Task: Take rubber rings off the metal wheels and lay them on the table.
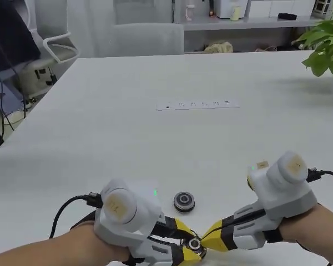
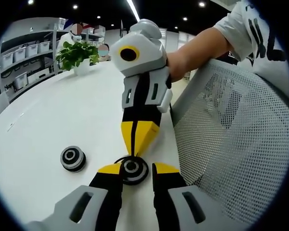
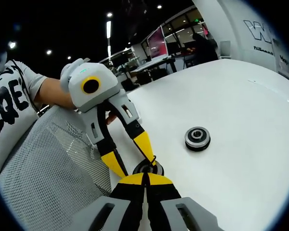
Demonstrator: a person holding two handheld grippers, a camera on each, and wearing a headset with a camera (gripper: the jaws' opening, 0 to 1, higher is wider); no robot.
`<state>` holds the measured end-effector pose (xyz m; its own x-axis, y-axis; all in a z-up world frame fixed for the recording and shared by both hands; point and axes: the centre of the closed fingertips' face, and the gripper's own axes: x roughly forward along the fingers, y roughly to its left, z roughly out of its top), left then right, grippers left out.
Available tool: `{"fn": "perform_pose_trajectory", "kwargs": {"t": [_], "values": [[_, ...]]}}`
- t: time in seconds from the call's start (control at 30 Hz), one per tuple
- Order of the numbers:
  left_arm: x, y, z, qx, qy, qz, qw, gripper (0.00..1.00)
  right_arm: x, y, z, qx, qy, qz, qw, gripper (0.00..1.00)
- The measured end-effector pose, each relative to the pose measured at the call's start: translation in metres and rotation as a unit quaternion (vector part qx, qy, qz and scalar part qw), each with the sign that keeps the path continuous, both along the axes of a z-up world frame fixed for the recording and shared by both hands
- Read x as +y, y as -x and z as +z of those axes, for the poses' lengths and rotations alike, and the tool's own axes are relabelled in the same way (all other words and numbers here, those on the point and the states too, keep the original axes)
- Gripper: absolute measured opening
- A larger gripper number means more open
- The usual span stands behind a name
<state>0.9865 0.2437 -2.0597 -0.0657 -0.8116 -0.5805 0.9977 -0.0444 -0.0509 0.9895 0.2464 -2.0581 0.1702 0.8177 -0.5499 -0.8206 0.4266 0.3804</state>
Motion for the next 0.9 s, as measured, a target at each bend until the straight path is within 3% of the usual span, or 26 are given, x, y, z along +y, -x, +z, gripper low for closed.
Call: {"fn": "perform_pose_trajectory", "kwargs": {"t": [0.33,0.6,0.9], "values": [[0.006,0.007,0.006,-0.003,-0.015,-0.017,0.9998,0.30,0.000,0.000,0.002,0.000,-0.006,-0.004,1.0000,0.00],[0.013,0.007,0.022,-0.005,-0.001,-0.015,0.9999,0.38,0.000,-0.001,0.005,-0.002,-0.010,-0.005,0.9999,0.00],[0.026,0.003,0.039,0.002,0.021,0.014,0.9997,0.44,0.002,-0.002,0.013,-0.006,-0.018,-0.007,0.9998,0.00]]}}
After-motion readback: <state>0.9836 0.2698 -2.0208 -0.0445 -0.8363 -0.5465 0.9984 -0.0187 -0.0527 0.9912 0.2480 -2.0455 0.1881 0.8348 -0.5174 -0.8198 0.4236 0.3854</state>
